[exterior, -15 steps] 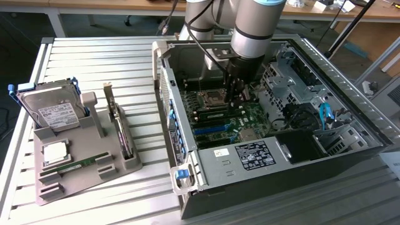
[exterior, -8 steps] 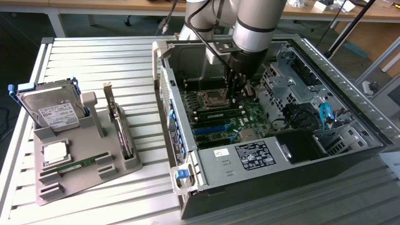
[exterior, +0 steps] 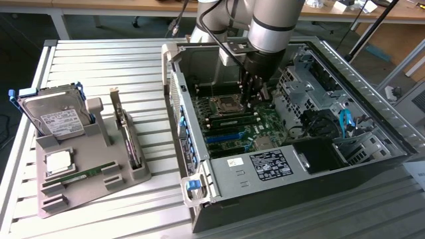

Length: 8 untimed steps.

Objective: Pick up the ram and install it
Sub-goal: 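Insert the ram into the slot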

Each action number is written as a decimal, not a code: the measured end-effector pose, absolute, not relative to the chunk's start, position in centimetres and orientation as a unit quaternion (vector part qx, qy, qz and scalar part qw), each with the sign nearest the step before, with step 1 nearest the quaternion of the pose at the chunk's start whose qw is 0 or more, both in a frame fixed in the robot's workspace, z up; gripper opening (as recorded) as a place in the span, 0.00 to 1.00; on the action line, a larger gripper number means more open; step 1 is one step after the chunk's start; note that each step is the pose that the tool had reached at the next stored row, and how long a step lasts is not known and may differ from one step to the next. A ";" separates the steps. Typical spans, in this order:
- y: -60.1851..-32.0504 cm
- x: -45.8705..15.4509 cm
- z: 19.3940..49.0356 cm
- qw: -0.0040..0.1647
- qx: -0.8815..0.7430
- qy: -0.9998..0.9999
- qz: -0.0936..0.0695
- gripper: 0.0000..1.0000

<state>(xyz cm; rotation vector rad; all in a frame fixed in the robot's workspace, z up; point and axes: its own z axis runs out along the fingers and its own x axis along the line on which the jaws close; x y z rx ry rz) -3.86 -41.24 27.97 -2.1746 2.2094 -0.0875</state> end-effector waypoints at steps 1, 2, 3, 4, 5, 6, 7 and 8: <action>-41.2 -3.9 28.0 0.020 -0.701 0.712 -0.028 0.34; -41.2 -3.9 28.0 0.020 -0.701 0.712 -0.028 0.34; -41.2 -3.9 28.0 0.020 -0.701 0.712 -0.028 0.26; -41.2 -3.9 28.0 0.020 -0.701 0.712 -0.028 0.20; -41.2 -3.9 28.0 0.020 -0.701 0.712 -0.028 0.14; -41.2 -3.9 28.0 0.021 -0.701 0.712 -0.028 0.11; -41.2 -3.9 28.0 0.021 -0.701 0.712 -0.028 0.11; -41.2 -3.9 28.0 0.021 -0.701 0.712 -0.028 0.11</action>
